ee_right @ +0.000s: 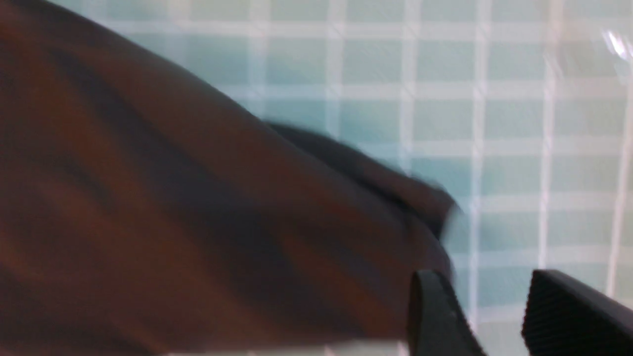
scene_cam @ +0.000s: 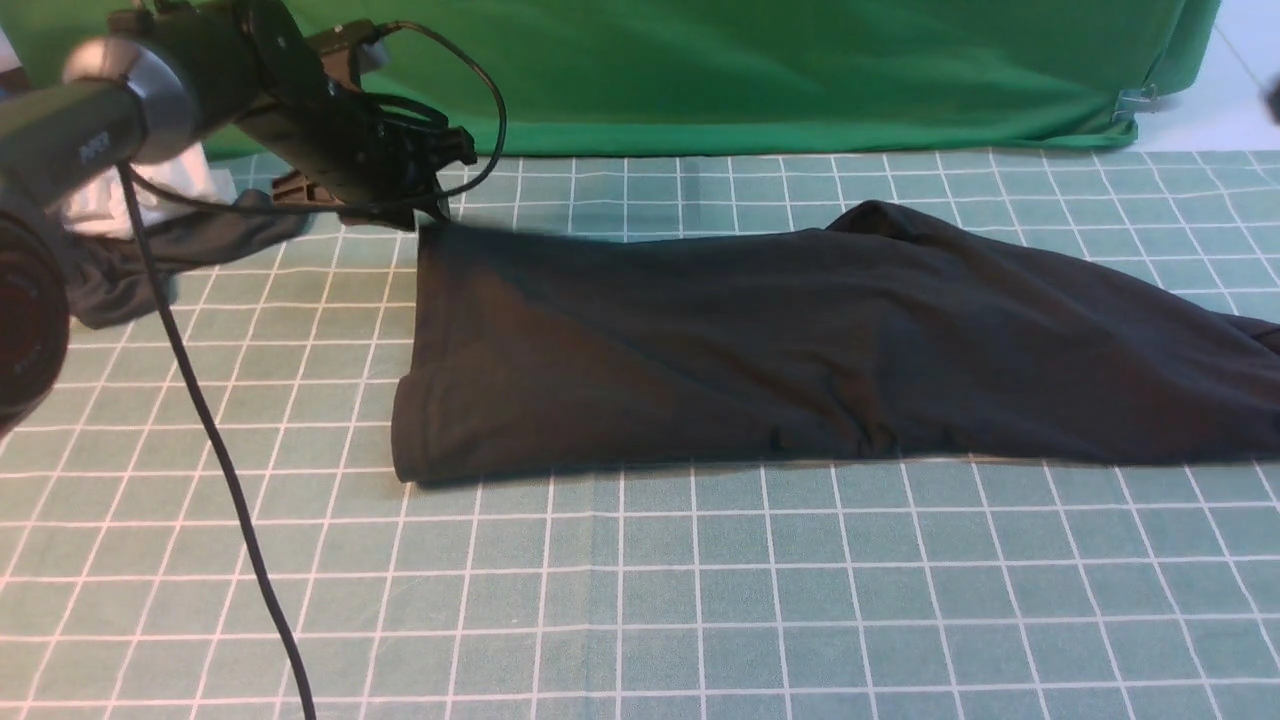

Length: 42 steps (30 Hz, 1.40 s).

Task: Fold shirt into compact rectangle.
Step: 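Pull the folded dark garment lengthwise by its ends to straighten it flat on the table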

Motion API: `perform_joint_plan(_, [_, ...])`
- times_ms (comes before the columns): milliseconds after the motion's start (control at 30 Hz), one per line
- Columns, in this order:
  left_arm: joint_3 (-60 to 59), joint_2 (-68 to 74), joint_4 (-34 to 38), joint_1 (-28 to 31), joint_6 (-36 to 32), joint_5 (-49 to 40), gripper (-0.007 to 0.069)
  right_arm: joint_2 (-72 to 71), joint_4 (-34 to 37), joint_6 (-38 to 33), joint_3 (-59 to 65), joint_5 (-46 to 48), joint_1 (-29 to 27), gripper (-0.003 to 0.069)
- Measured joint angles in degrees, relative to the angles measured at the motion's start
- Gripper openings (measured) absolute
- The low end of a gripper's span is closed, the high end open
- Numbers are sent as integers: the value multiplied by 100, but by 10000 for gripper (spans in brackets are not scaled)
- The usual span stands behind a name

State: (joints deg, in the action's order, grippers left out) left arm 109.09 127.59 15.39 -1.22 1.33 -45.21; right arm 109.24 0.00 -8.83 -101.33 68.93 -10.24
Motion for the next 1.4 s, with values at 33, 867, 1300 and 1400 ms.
perform_joint_plan(33, [75,-74,-56,0,0,-128,334,-22,0,25,180,5,-162,255])
perform_joint_plan(867, [383,-521,418,0,-133,-1243,542,942,968,-378,2046,-2614,-804,472])
perform_joint_plan(1300, [555,-1054,671,0,-133,-2410,472,960,1047,-711,1907,-2361,-632,50])
perform_joint_plan(1400, [300,-1423,671,0,-133,-2399,433,911,1052,-711,1876,-2218,-676,49])
